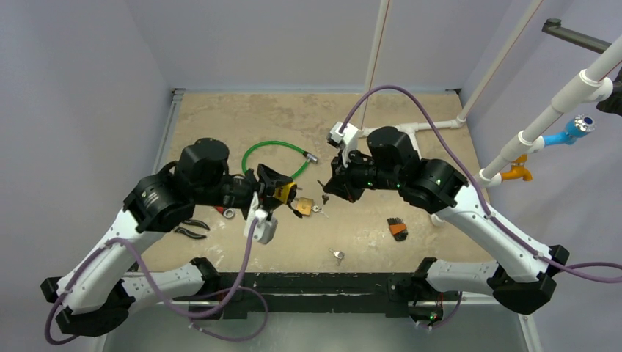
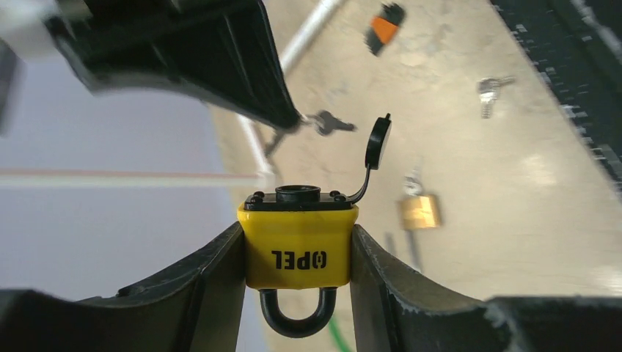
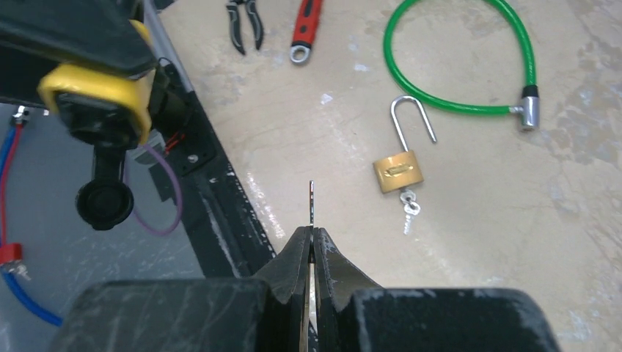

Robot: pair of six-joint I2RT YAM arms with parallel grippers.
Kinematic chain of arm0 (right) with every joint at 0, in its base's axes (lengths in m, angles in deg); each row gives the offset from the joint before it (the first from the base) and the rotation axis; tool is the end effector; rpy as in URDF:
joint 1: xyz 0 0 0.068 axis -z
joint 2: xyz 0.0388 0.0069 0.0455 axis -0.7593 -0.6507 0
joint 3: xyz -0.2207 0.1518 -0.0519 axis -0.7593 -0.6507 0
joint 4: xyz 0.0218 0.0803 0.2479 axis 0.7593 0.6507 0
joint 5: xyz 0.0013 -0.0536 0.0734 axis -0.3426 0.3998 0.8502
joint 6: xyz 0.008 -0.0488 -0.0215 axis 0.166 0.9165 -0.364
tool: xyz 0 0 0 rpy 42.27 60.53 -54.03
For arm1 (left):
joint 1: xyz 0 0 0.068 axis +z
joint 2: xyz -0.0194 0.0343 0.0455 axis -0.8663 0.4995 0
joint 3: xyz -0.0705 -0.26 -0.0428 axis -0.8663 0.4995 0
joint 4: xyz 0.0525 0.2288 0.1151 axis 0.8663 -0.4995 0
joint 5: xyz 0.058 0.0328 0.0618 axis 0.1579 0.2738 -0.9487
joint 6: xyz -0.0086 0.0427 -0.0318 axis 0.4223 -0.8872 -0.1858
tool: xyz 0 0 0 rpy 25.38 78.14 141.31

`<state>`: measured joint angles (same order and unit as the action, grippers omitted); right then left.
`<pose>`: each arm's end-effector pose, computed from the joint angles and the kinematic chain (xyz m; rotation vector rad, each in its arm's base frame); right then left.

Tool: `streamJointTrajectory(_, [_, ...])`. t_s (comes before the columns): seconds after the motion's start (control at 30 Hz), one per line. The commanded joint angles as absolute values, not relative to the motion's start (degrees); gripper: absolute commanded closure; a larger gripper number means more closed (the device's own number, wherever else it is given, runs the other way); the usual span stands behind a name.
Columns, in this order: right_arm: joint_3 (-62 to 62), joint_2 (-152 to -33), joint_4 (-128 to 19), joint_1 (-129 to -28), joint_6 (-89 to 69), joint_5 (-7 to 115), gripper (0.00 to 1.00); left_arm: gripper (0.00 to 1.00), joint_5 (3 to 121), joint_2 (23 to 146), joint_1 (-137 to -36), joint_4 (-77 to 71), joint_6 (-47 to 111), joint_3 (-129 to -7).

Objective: Unlock with the key

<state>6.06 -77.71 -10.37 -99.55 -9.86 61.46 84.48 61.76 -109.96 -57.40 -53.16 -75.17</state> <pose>0.1395 0.1818 0.4245 -0.9673 1.9625 0.8603 0.0796 -0.1226 0.4416 1.8590 0.6257 -0.2680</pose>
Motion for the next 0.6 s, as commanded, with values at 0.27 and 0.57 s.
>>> streamJointTrajectory(0.27, [-2.7,-73.7,-18.9,-114.6,2.2,31.4,1.0,1.0,113.3,75.4,-88.3,-85.3,-22.4,-82.0])
streamJointTrajectory(0.57, [-15.7,-65.0,-34.9,-129.2,22.5,21.4,1.0,1.0,131.9,90.5,-81.2,-107.8,-25.8,-83.9])
